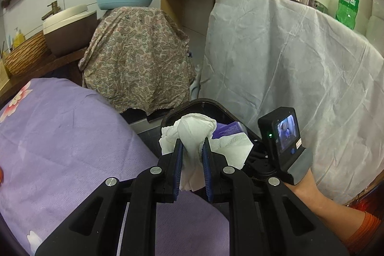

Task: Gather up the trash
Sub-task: 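Carry the purple wrapper and tissue toward the bin, then open the right tool over the bin while the left tool releases the tissue, then move the left tool to the table and grasp the clear plastic tray, then grasp the orange peel with the right tool while the left tool holds the tray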

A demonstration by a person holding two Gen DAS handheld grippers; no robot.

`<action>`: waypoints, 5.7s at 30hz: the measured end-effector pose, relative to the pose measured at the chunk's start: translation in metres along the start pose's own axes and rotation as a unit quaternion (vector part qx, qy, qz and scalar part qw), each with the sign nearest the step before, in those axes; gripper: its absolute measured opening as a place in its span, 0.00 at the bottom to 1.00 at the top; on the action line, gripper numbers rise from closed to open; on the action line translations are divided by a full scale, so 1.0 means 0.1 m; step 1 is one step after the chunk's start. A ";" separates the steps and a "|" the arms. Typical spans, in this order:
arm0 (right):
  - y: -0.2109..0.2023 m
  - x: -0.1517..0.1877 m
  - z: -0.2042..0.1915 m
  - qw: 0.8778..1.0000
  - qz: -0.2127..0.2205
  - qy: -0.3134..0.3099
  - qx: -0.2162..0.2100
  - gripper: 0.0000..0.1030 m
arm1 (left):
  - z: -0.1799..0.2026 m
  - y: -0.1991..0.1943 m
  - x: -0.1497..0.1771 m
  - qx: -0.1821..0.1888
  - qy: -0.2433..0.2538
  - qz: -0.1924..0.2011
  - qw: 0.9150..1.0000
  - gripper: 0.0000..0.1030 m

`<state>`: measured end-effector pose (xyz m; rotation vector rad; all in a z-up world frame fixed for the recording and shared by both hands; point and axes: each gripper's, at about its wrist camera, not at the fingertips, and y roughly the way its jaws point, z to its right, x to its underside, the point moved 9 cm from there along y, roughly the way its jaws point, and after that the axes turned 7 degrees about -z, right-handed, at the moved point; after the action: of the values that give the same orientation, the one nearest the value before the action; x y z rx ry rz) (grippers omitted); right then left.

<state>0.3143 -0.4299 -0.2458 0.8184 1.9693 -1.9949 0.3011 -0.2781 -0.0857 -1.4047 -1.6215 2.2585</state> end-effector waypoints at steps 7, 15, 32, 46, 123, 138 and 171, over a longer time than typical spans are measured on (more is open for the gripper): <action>0.22 0.04 0.01 1.000 -0.015 -0.004 0.008 0.36 | 0.16 0.19 -0.04 0.006 0.018 -0.020 1.000 0.16; 0.13 0.09 -0.02 1.000 0.003 -0.017 0.016 0.47 | 0.22 0.44 -0.13 0.007 0.021 -0.054 0.998 0.16; -0.45 0.37 0.04 0.998 0.046 -0.030 0.029 0.54 | 0.41 1.43 -0.29 0.023 -0.005 -0.162 0.986 0.16; -0.70 0.57 0.05 0.997 0.067 -0.024 0.032 0.54 | 0.57 1.93 -0.17 0.016 -0.005 -0.207 0.978 0.16; -2.28 0.25 -2.45 0.942 0.157 -0.258 -0.148 0.86 | -4.24 -1.25 1.74 -0.189 -0.469 -0.087 0.858 0.58; -2.17 0.02 -3.72 0.904 0.093 -0.339 -0.244 0.86 | -3.77 -1.64 1.84 -0.176 -0.380 -0.050 0.907 0.43; -0.78 -0.61 -5.86 0.906 -0.041 -0.380 -0.183 0.47 | -3.20 -2.06 2.17 -0.231 -0.271 -0.022 0.934 0.44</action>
<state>0.4582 0.1317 -0.1161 -0.1368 1.7909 -1.5405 0.2934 0.1597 -0.0830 -0.7949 -2.4473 2.4880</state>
